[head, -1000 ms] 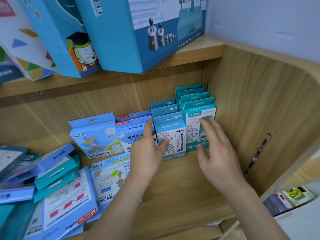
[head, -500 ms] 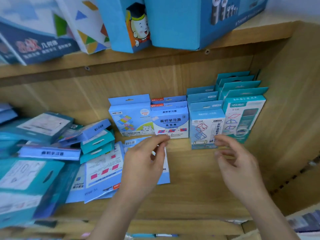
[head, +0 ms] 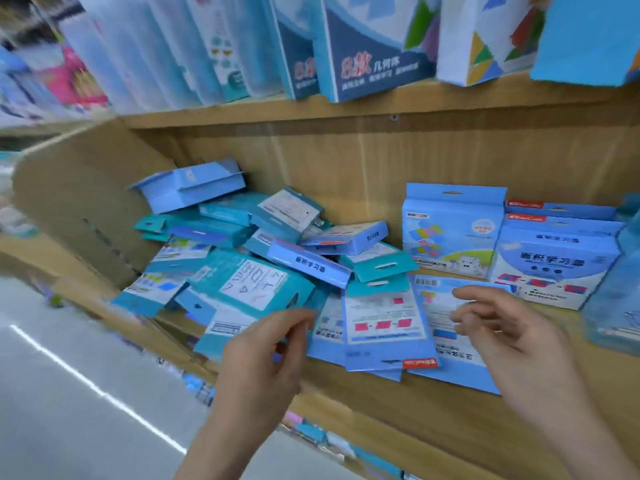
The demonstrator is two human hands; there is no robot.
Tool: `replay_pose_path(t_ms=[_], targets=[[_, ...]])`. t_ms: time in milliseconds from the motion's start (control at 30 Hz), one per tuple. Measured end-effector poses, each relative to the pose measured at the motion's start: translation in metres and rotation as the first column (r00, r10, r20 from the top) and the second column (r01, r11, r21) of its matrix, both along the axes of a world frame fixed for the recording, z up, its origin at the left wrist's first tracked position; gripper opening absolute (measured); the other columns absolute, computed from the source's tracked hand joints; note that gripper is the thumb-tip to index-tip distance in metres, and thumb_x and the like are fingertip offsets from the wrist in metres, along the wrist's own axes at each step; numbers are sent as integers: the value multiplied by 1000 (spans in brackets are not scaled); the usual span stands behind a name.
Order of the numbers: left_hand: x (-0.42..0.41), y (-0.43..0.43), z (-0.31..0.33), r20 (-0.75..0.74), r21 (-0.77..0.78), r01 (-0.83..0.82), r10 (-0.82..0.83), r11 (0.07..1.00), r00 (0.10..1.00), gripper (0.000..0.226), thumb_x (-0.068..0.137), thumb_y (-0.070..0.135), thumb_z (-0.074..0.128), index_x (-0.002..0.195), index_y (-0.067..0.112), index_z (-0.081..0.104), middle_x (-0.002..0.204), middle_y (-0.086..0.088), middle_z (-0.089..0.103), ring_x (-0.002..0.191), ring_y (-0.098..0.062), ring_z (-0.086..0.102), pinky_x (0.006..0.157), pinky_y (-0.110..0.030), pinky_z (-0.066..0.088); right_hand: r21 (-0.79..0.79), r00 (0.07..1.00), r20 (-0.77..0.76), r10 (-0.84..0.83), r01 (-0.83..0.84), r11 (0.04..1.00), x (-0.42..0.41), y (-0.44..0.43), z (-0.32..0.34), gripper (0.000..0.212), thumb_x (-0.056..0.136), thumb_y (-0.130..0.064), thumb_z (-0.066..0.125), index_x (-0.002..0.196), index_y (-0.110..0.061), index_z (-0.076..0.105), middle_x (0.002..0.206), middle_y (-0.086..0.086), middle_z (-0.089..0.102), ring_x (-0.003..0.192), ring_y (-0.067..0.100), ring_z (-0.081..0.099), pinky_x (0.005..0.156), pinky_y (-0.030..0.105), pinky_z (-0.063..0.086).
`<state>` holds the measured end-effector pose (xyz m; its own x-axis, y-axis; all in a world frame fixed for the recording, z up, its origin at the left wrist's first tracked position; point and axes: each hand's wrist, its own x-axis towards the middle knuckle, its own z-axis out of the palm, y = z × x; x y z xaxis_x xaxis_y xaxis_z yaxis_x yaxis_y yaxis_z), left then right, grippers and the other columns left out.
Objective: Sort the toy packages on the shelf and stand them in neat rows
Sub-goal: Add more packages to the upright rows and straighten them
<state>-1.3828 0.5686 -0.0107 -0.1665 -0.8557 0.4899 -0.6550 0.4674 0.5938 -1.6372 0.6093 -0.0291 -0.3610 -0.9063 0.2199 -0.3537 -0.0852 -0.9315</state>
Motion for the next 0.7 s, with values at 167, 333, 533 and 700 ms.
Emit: replay_pose_path(t_ms=[167, 333, 533, 700], targets=[[59, -18, 5, -5, -65, -89, 89, 994, 996, 20, 85, 32, 52, 103, 37, 59, 90, 26, 67, 81, 4, 63, 67, -19, 51, -80, 991, -134, 13, -23, 997, 60, -31, 19, 30, 88, -10, 59, 99, -37, 63, 96, -19, 66, 92, 3, 60, 71, 12, 47], [113, -47, 10, 78, -42, -95, 99, 995, 992, 30, 82, 21, 54, 105, 39, 58, 99, 38, 56, 90, 5, 57, 75, -8, 44, -101, 808, -587, 40, -122, 987, 116, -64, 38, 44, 86, -32, 64, 127, -28, 51, 120, -10, 53, 114, 11, 45, 93, 26, 35], [149, -75, 1, 89, -47, -6, 10, 999, 996, 26, 82, 20, 53, 100, 29, 69, 109, 24, 60, 102, 5, 52, 84, -23, 46, 26, 513, -858, -33, 107, 994, 153, -104, 36, 52, 70, -34, 79, 117, -22, 59, 101, 0, 68, 103, 23, 61, 81, 47, 44], [165, -92, -5, 49, -74, 54, -51, 996, 997, 24, 84, 23, 49, 95, 26, 70, 106, 16, 63, 101, 3, 55, 84, -18, 44, -59, 518, -842, -148, 185, 981, 162, -113, 38, 40, 61, -25, 87, 96, -18, 67, 82, 3, 71, 81, 27, 67, 71, 42, 45]])
